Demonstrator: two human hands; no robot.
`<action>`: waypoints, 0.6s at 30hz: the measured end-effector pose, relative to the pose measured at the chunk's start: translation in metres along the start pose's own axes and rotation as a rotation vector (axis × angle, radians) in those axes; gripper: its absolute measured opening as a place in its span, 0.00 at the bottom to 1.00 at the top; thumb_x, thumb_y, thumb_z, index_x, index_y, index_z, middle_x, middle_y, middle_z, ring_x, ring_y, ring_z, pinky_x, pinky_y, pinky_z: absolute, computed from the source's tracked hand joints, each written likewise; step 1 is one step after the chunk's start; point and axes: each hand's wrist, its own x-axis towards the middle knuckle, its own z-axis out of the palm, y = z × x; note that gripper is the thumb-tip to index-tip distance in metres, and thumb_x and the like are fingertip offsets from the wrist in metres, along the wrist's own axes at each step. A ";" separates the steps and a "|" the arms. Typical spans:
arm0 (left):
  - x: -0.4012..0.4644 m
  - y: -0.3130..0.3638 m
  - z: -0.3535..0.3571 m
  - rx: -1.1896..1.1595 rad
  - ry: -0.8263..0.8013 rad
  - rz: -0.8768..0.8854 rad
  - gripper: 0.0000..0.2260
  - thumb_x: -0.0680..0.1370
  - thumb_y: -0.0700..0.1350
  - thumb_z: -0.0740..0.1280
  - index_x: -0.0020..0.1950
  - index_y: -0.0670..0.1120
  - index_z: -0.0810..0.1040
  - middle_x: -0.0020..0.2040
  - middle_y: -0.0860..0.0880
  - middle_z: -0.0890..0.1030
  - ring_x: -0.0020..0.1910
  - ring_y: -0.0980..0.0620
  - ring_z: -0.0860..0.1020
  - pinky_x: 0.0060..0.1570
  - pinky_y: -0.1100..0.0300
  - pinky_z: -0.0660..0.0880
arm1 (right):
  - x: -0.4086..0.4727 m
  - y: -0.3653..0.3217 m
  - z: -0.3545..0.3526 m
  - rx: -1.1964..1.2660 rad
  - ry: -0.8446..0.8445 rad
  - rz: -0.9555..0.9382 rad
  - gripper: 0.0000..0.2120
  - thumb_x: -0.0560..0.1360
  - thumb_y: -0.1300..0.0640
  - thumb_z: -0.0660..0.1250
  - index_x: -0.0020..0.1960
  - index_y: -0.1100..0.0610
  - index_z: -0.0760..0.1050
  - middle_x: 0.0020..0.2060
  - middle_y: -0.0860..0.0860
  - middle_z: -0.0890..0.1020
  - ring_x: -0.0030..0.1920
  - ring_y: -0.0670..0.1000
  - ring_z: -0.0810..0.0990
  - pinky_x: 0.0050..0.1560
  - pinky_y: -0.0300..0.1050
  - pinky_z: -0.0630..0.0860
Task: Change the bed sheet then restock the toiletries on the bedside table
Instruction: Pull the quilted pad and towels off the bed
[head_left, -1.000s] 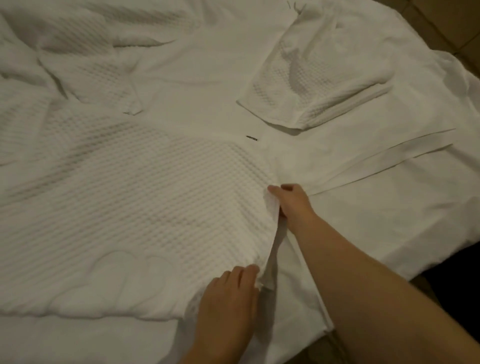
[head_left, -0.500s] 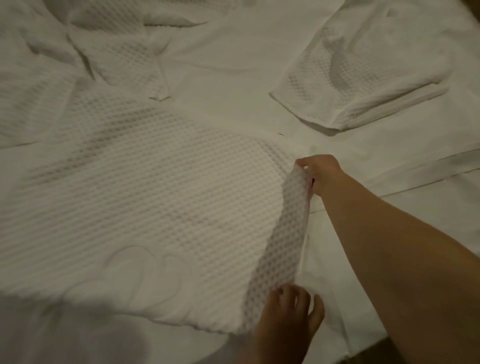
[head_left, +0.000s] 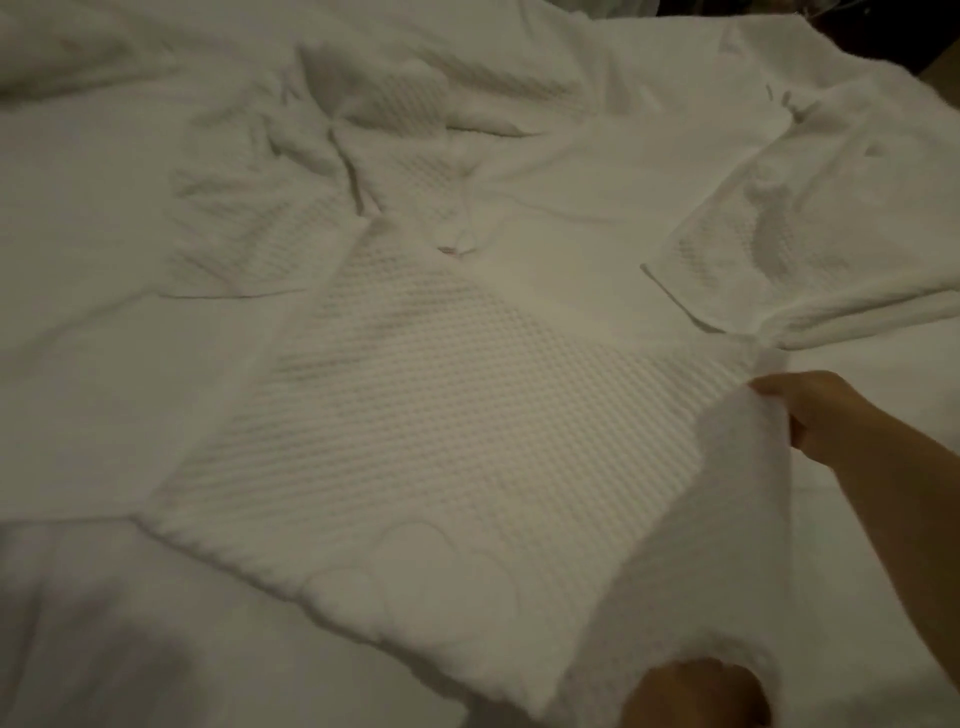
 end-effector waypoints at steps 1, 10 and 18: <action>-0.009 0.026 -0.021 0.102 0.067 -0.071 0.30 0.71 0.74 0.46 0.55 0.58 0.76 0.44 0.60 0.73 0.47 0.55 0.73 0.54 0.61 0.72 | -0.008 -0.008 -0.001 -0.010 -0.001 -0.010 0.20 0.76 0.62 0.65 0.64 0.71 0.69 0.38 0.57 0.73 0.36 0.54 0.72 0.36 0.45 0.70; -0.185 0.048 -0.208 -0.511 0.920 -0.044 0.04 0.70 0.45 0.71 0.35 0.48 0.81 0.32 0.52 0.80 0.33 0.60 0.75 0.35 0.67 0.71 | -0.085 -0.119 0.125 0.128 -0.231 -0.170 0.02 0.76 0.61 0.62 0.44 0.57 0.71 0.33 0.52 0.72 0.26 0.46 0.76 0.33 0.43 0.71; -0.250 -0.012 -0.290 -0.637 1.460 -0.250 0.10 0.77 0.34 0.63 0.43 0.47 0.77 0.39 0.48 0.81 0.40 0.49 0.77 0.41 0.57 0.73 | -0.130 -0.168 0.291 0.019 -0.363 -0.339 0.05 0.77 0.59 0.62 0.47 0.61 0.73 0.48 0.56 0.79 0.44 0.51 0.78 0.48 0.49 0.75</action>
